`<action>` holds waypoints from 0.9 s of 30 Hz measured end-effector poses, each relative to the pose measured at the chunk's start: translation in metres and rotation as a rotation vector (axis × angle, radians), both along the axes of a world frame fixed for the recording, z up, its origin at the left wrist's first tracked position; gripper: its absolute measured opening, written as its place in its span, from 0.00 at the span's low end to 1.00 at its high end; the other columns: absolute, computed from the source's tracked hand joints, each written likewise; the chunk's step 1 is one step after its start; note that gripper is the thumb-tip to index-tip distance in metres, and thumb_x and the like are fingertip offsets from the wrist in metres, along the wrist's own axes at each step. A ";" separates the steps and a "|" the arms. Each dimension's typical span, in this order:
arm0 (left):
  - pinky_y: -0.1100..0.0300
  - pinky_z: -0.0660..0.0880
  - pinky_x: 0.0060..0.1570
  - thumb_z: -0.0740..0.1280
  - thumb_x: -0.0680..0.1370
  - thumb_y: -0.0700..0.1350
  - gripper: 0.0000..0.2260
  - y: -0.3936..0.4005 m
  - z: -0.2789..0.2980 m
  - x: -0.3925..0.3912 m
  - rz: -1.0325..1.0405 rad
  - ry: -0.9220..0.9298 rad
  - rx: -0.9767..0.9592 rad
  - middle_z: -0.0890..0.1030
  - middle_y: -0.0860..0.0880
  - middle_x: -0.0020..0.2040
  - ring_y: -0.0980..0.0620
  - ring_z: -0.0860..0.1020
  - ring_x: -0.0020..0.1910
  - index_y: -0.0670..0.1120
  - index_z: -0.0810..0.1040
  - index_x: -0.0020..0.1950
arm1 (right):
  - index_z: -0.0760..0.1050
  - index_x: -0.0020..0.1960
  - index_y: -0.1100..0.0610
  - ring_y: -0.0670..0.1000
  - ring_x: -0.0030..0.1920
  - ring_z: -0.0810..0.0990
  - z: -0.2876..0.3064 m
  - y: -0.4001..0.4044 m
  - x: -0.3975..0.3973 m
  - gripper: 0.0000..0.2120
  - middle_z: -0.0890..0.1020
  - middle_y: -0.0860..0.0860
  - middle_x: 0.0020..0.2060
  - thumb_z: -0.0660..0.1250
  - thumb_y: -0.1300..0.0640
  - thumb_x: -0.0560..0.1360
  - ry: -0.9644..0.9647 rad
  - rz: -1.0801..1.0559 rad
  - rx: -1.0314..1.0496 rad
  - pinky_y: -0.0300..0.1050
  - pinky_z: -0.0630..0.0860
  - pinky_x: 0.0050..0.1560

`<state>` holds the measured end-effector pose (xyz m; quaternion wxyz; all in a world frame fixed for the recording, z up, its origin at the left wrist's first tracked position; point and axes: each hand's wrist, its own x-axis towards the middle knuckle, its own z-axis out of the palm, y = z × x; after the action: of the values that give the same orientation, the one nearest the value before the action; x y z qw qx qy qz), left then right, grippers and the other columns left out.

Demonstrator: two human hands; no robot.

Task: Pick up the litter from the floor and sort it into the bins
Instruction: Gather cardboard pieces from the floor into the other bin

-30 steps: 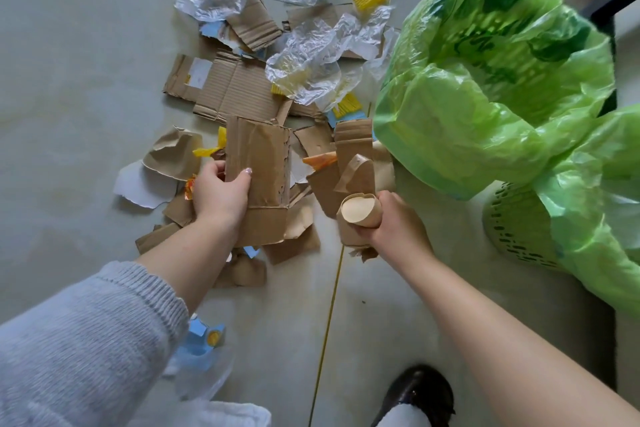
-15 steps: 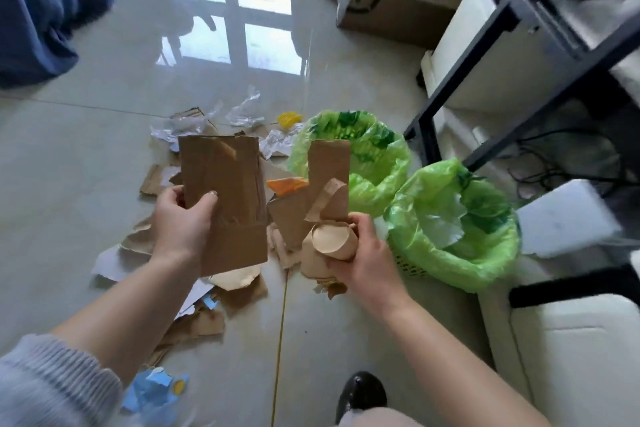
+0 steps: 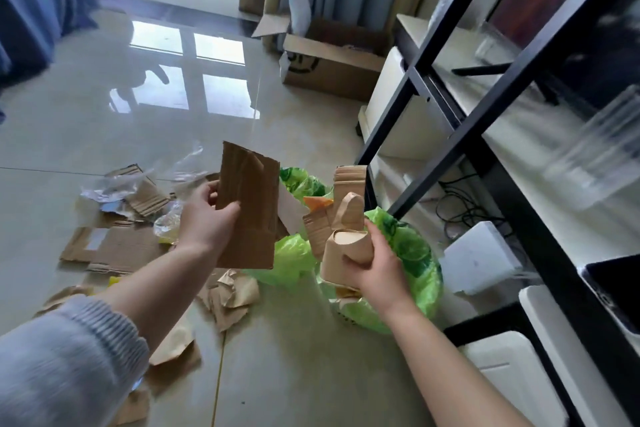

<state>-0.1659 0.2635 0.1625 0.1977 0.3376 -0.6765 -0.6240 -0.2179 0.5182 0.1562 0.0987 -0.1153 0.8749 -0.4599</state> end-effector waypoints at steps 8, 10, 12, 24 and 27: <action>0.62 0.68 0.42 0.67 0.73 0.41 0.17 0.000 -0.004 -0.053 -0.066 -0.134 -0.366 0.78 0.51 0.47 0.52 0.75 0.43 0.47 0.75 0.62 | 0.68 0.67 0.42 0.48 0.48 0.79 -0.003 -0.006 -0.056 0.29 0.81 0.43 0.49 0.69 0.55 0.68 -0.025 0.012 0.104 0.47 0.80 0.46; 0.61 0.68 0.43 0.66 0.72 0.41 0.18 -0.004 -0.006 -0.066 -0.088 -0.195 -0.420 0.80 0.47 0.50 0.51 0.74 0.43 0.47 0.75 0.62 | 0.68 0.67 0.43 0.49 0.48 0.79 -0.006 -0.015 -0.070 0.27 0.81 0.45 0.51 0.67 0.55 0.69 -0.044 0.051 0.179 0.46 0.79 0.46; 0.61 0.66 0.41 0.65 0.71 0.42 0.18 -0.007 -0.007 -0.079 -0.126 -0.285 -0.465 0.81 0.46 0.50 0.50 0.72 0.43 0.47 0.75 0.61 | 0.70 0.65 0.44 0.51 0.50 0.79 -0.010 -0.025 -0.083 0.25 0.81 0.46 0.51 0.67 0.55 0.69 -0.081 0.098 0.246 0.47 0.78 0.47; 0.56 0.79 0.46 0.67 0.68 0.39 0.20 -0.008 -0.016 -0.130 -0.534 -0.583 -0.462 0.81 0.45 0.52 0.45 0.79 0.48 0.47 0.76 0.61 | 0.72 0.57 0.58 0.48 0.34 0.74 -0.023 -0.077 -0.143 0.18 0.77 0.51 0.41 0.65 0.53 0.68 -0.450 0.348 0.622 0.39 0.68 0.28; 0.58 0.78 0.43 0.70 0.67 0.39 0.28 -0.007 -0.025 -0.135 -0.543 -0.616 -0.404 0.77 0.48 0.47 0.47 0.76 0.46 0.48 0.71 0.66 | 0.62 0.70 0.51 0.47 0.38 0.78 -0.029 -0.086 -0.154 0.31 0.76 0.51 0.53 0.66 0.54 0.68 -0.450 0.294 0.499 0.38 0.71 0.28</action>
<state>-0.3009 0.2561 0.1379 -0.1217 0.2725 -0.8758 -0.3794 -0.3722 0.4321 0.1274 0.3789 -0.1081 0.8906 -0.2272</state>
